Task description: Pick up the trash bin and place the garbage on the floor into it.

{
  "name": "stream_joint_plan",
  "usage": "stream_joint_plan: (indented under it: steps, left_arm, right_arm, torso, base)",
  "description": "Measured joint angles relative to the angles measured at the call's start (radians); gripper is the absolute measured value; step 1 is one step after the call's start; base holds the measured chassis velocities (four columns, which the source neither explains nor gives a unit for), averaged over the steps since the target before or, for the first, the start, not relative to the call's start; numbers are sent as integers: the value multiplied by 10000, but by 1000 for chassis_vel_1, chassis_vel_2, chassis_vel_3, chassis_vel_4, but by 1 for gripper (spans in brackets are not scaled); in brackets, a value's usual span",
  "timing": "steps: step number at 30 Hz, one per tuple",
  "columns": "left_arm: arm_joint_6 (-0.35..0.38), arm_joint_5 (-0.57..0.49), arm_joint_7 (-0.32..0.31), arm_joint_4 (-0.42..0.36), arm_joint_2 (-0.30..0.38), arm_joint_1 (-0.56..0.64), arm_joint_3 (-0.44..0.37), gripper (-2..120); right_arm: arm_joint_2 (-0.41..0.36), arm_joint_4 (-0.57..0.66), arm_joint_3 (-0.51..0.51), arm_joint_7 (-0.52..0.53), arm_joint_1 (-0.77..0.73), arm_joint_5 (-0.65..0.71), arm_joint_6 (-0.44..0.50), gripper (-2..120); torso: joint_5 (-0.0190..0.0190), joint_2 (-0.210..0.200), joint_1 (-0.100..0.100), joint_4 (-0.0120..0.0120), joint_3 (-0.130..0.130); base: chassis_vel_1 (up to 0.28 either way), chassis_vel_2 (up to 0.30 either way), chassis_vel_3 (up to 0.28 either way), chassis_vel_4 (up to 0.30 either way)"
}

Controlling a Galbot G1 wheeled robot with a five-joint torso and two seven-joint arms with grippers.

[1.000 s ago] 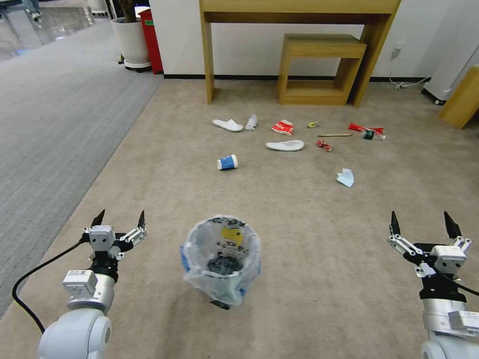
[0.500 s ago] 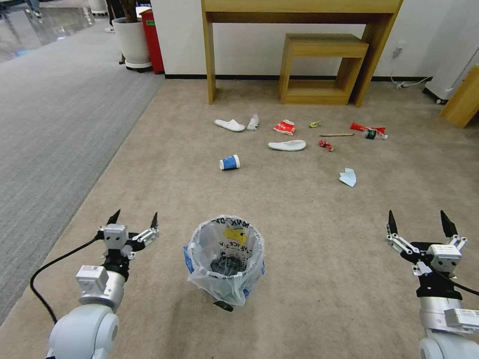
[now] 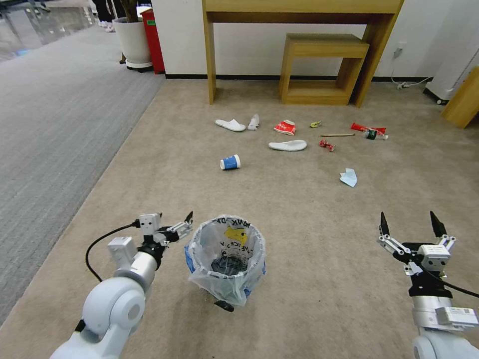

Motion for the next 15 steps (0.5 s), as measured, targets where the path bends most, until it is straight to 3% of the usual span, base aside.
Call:
stream_joint_plan:
  steps: [3, 4, 8, 10, 15]
  left_arm:
    - [1042, -2131, -1467, 173, 44, -777, 322, 100]
    - [1042, -2131, -1467, 173, 44, -777, 322, 100]
    - [1372, -3122, -2736, 562, 20, -1432, 743, 100]
    - [1381, -3308, -3130, 912, -33, -1700, 1013, 100]
    - [1374, -3432, -3267, 1475, -122, -2039, 1370, 100]
  right_arm:
    - [-37, -101, 8, -22, 17, -24, 28, 100]
    - [-37, -101, 8, -22, 17, -24, 28, 100]
    - [-29, -170, 16, -45, 53, -59, 56, 100]
    - [-22, -215, 16, -64, 57, -79, 88, 100]
    - [-22, -290, 26, -98, 78, -92, 131, 100]
  torso:
    - [0, 0, 0, 0, 0]
    - [0, 0, 0, 0, 0]
    - [2, 0, 1, 0, 0]
    - [0, 0, 0, 0, 1]
    - [0, 0, 1, 0, 1]
  base:
    - [0, 0, 0, 0]
    - [0, 0, 0, 0]
    - [0, 0, 0, 0]
    - [0, 0, 0, 0]
    - [0, 0, 0, 0]
